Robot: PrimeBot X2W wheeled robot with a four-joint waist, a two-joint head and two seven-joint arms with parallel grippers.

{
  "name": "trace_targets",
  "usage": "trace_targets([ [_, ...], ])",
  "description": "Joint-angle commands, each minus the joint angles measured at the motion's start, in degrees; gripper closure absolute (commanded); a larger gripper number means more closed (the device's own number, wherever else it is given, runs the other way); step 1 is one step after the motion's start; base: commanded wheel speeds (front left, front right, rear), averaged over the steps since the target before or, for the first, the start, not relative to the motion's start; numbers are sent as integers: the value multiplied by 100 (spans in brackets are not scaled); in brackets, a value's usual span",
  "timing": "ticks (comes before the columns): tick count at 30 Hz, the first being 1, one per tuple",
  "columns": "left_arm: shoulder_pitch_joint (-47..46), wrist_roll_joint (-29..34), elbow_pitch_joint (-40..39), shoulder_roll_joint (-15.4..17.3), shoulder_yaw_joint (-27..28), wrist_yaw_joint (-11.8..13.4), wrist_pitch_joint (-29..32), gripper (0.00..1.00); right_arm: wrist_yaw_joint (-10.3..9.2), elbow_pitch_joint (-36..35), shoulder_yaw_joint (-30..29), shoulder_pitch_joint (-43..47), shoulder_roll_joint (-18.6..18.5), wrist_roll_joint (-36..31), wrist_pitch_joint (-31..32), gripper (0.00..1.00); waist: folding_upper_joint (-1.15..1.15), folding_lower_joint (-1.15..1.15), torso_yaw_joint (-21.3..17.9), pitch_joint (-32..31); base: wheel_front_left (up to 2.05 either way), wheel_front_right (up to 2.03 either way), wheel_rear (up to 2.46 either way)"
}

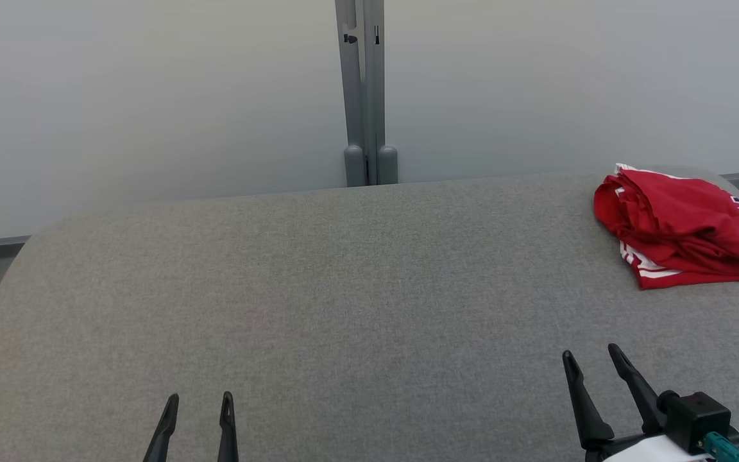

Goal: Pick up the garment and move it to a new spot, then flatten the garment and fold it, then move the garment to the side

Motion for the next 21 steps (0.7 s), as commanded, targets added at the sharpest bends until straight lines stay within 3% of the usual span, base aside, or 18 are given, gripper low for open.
trace_targets([
  [1, 65, 68, 5, 3, 10, -23, -16, 0, -8, -12, 15, 44, -3, -6, -12, 0, 0, 0, -1, 1, 0, 0, 0],
  [21, -28, 136, 80, 3, 32, -17, -16, 0, -8, 68, 12, 20, -2, 50, -12, 0, 0, 0, 12, -8, 0, 0, 0],
])
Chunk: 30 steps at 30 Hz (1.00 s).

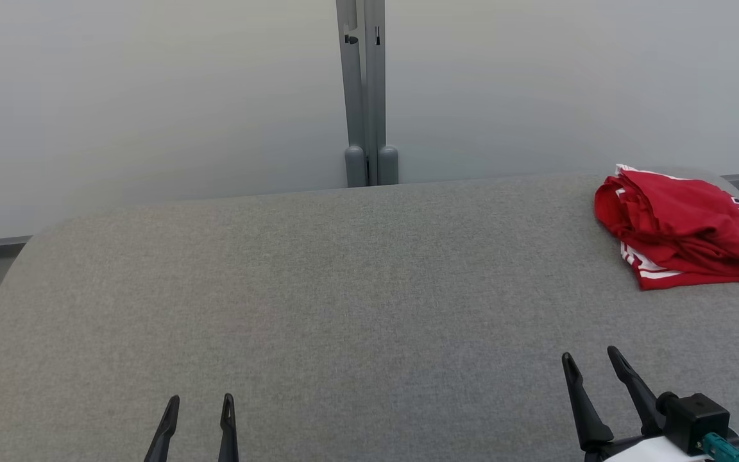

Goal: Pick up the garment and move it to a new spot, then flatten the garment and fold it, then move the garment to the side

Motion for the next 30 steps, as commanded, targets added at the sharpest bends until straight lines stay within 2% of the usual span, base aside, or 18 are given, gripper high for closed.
trace_targets([
  [1, -28, 54, 10, 3, 21, 11, -16, 0, -8, 8, -2, 21, -19, 12, -12, 0, 0, 0, 1, -1, 0, 0, 0],
  [8, -33, 42, -14, 3, 21, -13, -16, 0, -8, 5, 12, 7, -34, 16, -12, 0, 0, 0, -16, -24, 0, 0, 0],
  [9, -2, 4, 5, 0, 4, -2, 1, 100, 1, 15, 6, 2, -2, 3, 1, 100, 0, 0, -15, -23, 0, 0, 0],
  [13, 8, -16, 210, -3, -35, -2, 35, 100, 1, 203, 20, 90, 35, 14, 13, 100, 0, 0, -14, -23, 0, 0, 0],
  [30, -474, -1933, 451, 103, 118, -141, 378, 100, 0, 288, -240, -249, 114, 1689, 445, 100, 0, 0, -3, 84, 0, 0, 0],
])
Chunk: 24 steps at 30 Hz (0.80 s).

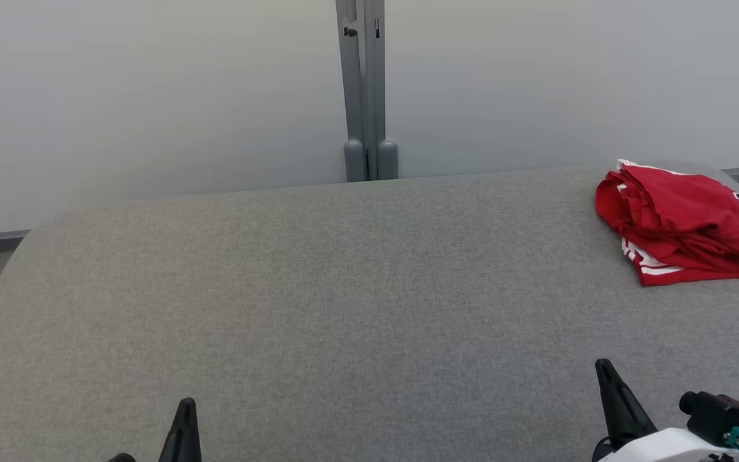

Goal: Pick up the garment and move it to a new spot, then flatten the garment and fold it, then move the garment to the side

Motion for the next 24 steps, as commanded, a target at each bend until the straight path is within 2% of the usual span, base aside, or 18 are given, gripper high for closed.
trace_targets([
  [1, -219, -283, -46, 68, 41, -43, 51, 100, -1, -59, -59, -194, 0, 243, 54, 100, 0, 0, 2, 11, 0, 0, 0],
  [24, -766, -2342, 225, 141, 272, -211, 476, 100, -2, 19, -369, -581, 101, 2071, 549, 100, 0, 0, 18, 159, 0, 0, 0],
])
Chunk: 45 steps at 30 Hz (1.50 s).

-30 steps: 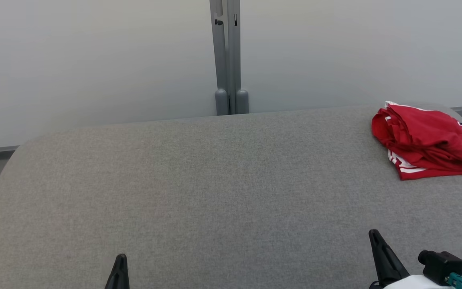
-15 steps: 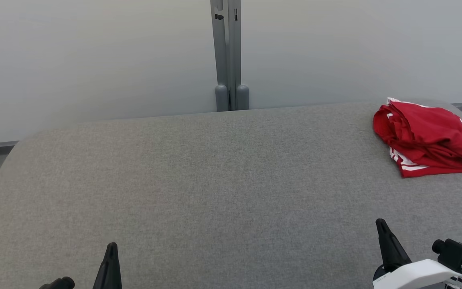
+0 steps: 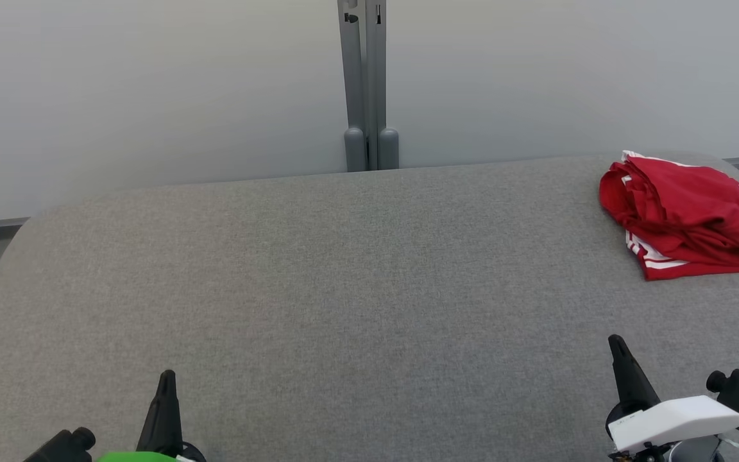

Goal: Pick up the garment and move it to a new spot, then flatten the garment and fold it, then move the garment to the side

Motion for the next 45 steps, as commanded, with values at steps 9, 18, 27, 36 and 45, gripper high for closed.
trace_targets([
  [9, -354, -801, 45, 60, 133, -91, 176, 100, -3, -29, -144, -304, 39, 721, 196, 100, 0, 0, 7, 61, 0, 0, 0],
  [18, -514, -1411, 129, 68, 226, -140, 323, 100, -3, -2, -244, -418, 71, 1275, 358, 100, 0, 0, 14, 120, 0, 0, 0],
  [27, -672, -1971, 203, 72, 315, -187, 462, 100, -4, 23, -339, -521, 103, 1783, 498, 100, 0, 0, 20, 179, 0, 0, 0],
  [36, -809, -2465, 268, 71, 400, -225, 594, 100, -4, 44, -423, -619, 133, 2240, 630, 100, 0, 0, 26, 235, 0, 0, 0],
  [45, -931, -2937, 341, 67, 485, -262, 716, 100, -4, 68, -505, -710, 166, 2668, 759, 100, 0, 0, 33, 294, 0, 0, 0],
])
